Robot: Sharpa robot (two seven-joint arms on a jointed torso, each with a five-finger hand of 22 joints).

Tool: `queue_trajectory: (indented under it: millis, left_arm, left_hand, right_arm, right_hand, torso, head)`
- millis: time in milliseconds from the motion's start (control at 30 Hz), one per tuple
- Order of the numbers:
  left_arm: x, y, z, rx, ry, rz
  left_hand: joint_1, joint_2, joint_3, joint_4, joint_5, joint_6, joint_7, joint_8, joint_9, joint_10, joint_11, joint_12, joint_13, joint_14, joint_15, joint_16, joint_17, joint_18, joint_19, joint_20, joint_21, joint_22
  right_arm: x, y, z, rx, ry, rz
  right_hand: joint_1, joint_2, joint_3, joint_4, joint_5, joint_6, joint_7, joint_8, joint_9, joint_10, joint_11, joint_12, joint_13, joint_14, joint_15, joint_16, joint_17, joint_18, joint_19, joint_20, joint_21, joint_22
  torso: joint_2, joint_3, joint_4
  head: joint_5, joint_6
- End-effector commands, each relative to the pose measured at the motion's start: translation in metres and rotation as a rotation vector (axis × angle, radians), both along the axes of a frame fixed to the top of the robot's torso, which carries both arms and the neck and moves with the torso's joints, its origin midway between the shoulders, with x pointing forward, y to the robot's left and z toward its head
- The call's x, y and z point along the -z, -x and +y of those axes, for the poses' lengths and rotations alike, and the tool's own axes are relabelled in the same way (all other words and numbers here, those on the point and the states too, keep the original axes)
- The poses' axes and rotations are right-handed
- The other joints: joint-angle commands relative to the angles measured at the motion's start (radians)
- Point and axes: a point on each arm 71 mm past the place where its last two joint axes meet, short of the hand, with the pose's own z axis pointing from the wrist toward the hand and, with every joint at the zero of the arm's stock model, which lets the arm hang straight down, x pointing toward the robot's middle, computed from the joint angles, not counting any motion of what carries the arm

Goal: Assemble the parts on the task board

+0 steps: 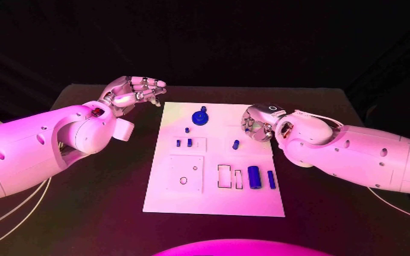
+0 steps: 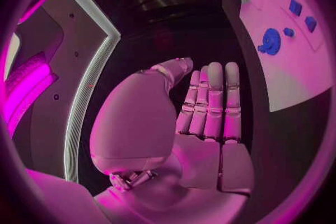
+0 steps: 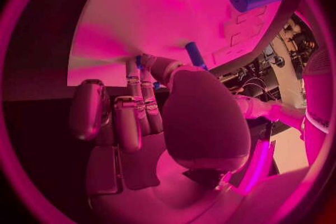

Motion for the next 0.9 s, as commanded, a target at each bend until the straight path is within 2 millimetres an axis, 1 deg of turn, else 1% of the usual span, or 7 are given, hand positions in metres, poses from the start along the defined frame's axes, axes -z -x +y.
queue_trajectory:
  millis: [33, 300, 467, 667, 800, 867, 900]
  left_arm:
    - [-0.001, 0.0, -0.001, 0.006, 0.011, 0.0]
    - [-0.001, -0.001, -0.001, 0.004, 0.01, 0.0]
    - [-0.001, -0.001, -0.001, 0.003, 0.01, -0.001]
    - [0.0, -0.001, -0.001, 0.001, 0.011, -0.001]
    - [0.0, -0.001, -0.001, 0.0, 0.013, -0.001]
    - [0.0, -0.001, -0.002, -0.001, 0.015, -0.001]
    - [0.0, -0.001, -0.002, -0.001, 0.015, -0.002]
  left_hand:
    - [0.008, 0.002, -0.001, -0.005, 0.001, 0.0, 0.004, 0.006, -0.002, 0.005, -0.001, 0.006, 0.001, -0.001, -0.006, -0.005, -0.001, 0.005, 0.005, 0.001, -0.006, -0.001]
    - [0.008, 0.002, -0.001, -0.005, 0.001, 0.0, 0.004, 0.006, -0.002, 0.005, -0.001, 0.006, 0.001, -0.001, -0.006, -0.005, -0.001, 0.005, 0.005, 0.001, -0.006, -0.001]
    - [0.01, 0.003, -0.002, -0.006, 0.001, 0.0, 0.004, 0.007, -0.002, 0.004, -0.001, 0.006, 0.001, -0.001, -0.006, -0.005, -0.001, 0.005, 0.006, 0.0, -0.005, 0.0]
    - [0.01, 0.003, -0.002, -0.006, 0.001, 0.0, 0.004, 0.007, -0.002, 0.004, -0.001, 0.006, 0.001, -0.001, -0.006, -0.005, -0.001, 0.005, 0.006, 0.0, -0.005, 0.0]
    - [0.01, 0.003, -0.002, -0.006, 0.001, 0.0, 0.004, 0.007, -0.002, 0.004, -0.001, 0.006, 0.001, -0.001, -0.006, -0.005, -0.001, 0.005, 0.006, 0.0, -0.005, 0.0]
    - [0.01, 0.003, -0.002, -0.006, 0.001, 0.0, 0.004, 0.007, -0.002, 0.004, -0.001, 0.006, 0.001, -0.001, -0.006, -0.005, -0.001, 0.005, 0.006, 0.0, -0.005, 0.0]
    - [0.01, 0.003, -0.002, -0.006, 0.001, 0.0, 0.004, 0.007, -0.002, 0.004, -0.001, 0.006, 0.001, -0.001, -0.006, -0.005, -0.001, 0.005, 0.006, 0.0, -0.005, 0.0]
  right_arm:
    - [-0.001, 0.002, 0.001, 0.003, -0.009, -0.046]
    - [-0.008, 0.005, -0.002, 0.006, -0.07, -0.089]
    - [-0.018, 0.008, -0.005, -0.004, -0.145, -0.12]
    - [-0.03, 0.013, -0.008, -0.026, -0.226, -0.148]
    - [-0.036, 0.021, -0.002, -0.054, -0.272, -0.151]
    - [-0.038, 0.025, 0.004, -0.075, -0.295, -0.148]
    - [-0.038, 0.028, 0.008, -0.087, -0.305, -0.145]
  right_hand:
    - [0.015, 0.022, 0.001, -0.006, -0.007, 0.004, -0.001, 0.005, 0.002, 0.04, -0.033, 0.001, 0.002, 0.069, -0.008, 0.005, 0.081, -0.012, 0.002, -0.006, 0.006, 0.112]
    - [0.014, 0.021, 0.003, -0.009, -0.011, 0.005, -0.001, 0.006, 0.003, 0.042, -0.033, 0.0, 0.003, 0.07, -0.009, 0.006, 0.083, -0.014, 0.004, -0.006, 0.012, 0.115]
    - [0.013, 0.021, 0.004, -0.009, -0.012, 0.005, -0.001, 0.007, 0.003, 0.043, -0.033, 0.0, 0.003, 0.07, -0.009, 0.006, 0.083, -0.014, 0.005, -0.006, 0.013, 0.116]
    - [0.011, 0.02, 0.004, -0.01, -0.012, 0.006, -0.001, 0.007, 0.004, 0.043, -0.033, 0.0, 0.003, 0.07, -0.009, 0.007, 0.085, -0.014, 0.005, -0.006, 0.015, 0.117]
    - [0.011, 0.019, 0.004, -0.01, -0.012, 0.006, -0.001, 0.007, 0.004, 0.043, -0.033, -0.001, 0.003, 0.071, -0.009, 0.008, 0.087, -0.014, 0.006, -0.006, 0.016, 0.117]
    - [0.011, 0.019, 0.004, -0.01, -0.012, 0.006, -0.001, 0.007, 0.004, 0.043, -0.033, -0.001, 0.003, 0.071, -0.009, 0.008, 0.087, -0.014, 0.006, -0.006, 0.016, 0.117]
    - [0.011, 0.019, 0.004, -0.011, -0.01, 0.006, -0.001, 0.007, 0.004, 0.043, -0.033, -0.001, 0.003, 0.071, -0.009, 0.008, 0.087, -0.014, 0.006, -0.006, 0.016, 0.118]
  torso:
    - [0.0, -0.0004, -0.0001]
    - [0.0, -0.0005, -0.001]
    - [0.0, -0.0005, -0.0007]
    - [-0.001, -0.0001, 0.0]
    - [0.001, 0.0004, -0.0013]
    - [0.0, 0.0005, -0.0017]
    - [0.001, 0.0005, -0.002]
  head:
    - [-0.001, 0.002]
    - [-0.001, 0.005]
    - [-0.002, 0.005]
    - [0.001, 0.006]
    - [0.01, 0.008]
    - [0.01, 0.008]
    - [0.015, 0.009]
